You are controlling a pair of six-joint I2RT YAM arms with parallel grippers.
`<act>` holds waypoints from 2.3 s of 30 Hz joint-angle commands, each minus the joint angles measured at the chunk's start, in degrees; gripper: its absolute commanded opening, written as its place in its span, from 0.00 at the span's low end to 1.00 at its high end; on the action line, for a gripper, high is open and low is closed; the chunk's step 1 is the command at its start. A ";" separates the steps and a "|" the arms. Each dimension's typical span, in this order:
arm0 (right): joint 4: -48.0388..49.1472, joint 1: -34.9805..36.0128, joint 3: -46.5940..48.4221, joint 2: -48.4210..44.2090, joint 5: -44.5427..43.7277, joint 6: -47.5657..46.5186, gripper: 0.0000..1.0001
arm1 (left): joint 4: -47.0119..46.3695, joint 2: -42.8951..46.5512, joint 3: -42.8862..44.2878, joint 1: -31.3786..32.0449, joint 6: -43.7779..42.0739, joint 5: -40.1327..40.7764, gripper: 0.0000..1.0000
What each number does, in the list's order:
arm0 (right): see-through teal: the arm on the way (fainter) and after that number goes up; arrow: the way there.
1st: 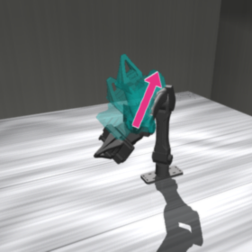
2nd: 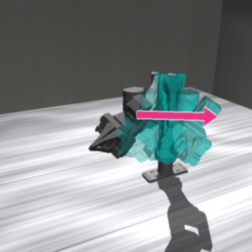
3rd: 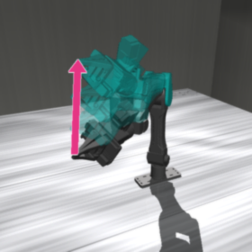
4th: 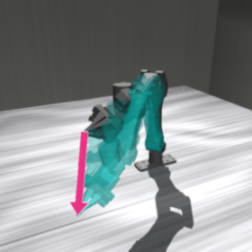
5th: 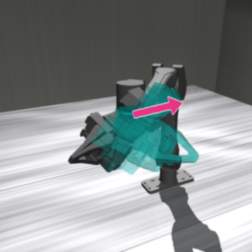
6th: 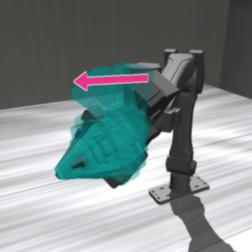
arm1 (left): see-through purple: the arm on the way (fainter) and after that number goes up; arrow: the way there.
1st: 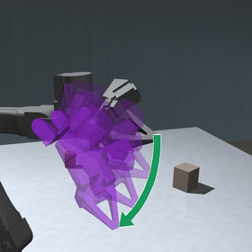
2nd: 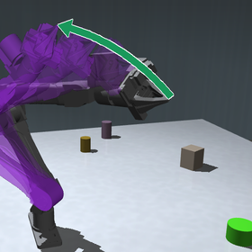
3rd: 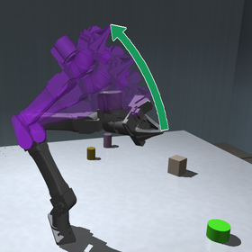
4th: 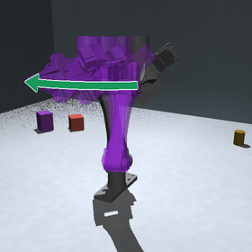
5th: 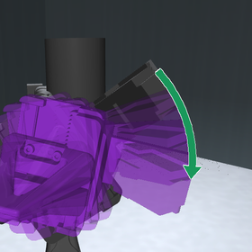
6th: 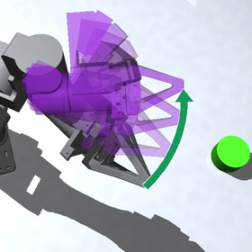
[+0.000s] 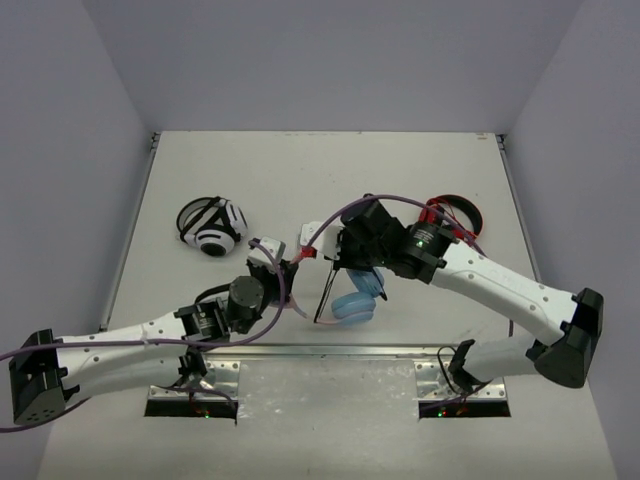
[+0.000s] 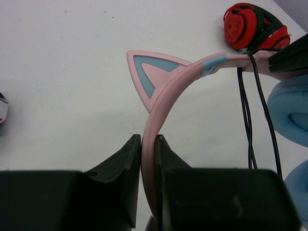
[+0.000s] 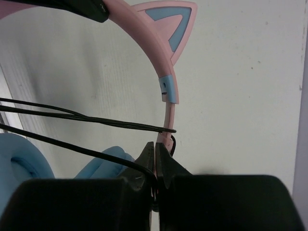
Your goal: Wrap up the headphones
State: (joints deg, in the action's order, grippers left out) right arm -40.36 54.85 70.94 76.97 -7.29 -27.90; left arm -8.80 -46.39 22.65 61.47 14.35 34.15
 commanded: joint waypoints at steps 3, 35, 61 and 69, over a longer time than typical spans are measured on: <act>11.87 -4.05 -3.60 -7.96 3.17 2.24 0.09 | 3.08 0.51 5.55 1.72 -2.65 -1.89 0.00; 18.99 -12.05 -12.40 -10.17 2.63 -4.09 0.02 | 13.80 -0.63 13.38 1.72 -6.97 -8.05 0.00; 24.62 -15.12 -16.88 -12.45 19.24 9.00 0.34 | 11.44 -1.59 25.95 -2.04 -11.53 -5.66 0.00; 25.59 -20.04 -18.73 -12.11 21.17 13.04 0.40 | 6.43 -3.97 26.21 -13.92 -11.27 -22.01 0.00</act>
State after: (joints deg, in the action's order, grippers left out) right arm -16.40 36.16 53.12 65.32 11.25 -17.69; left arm 8.32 -51.11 44.93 50.26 1.32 17.45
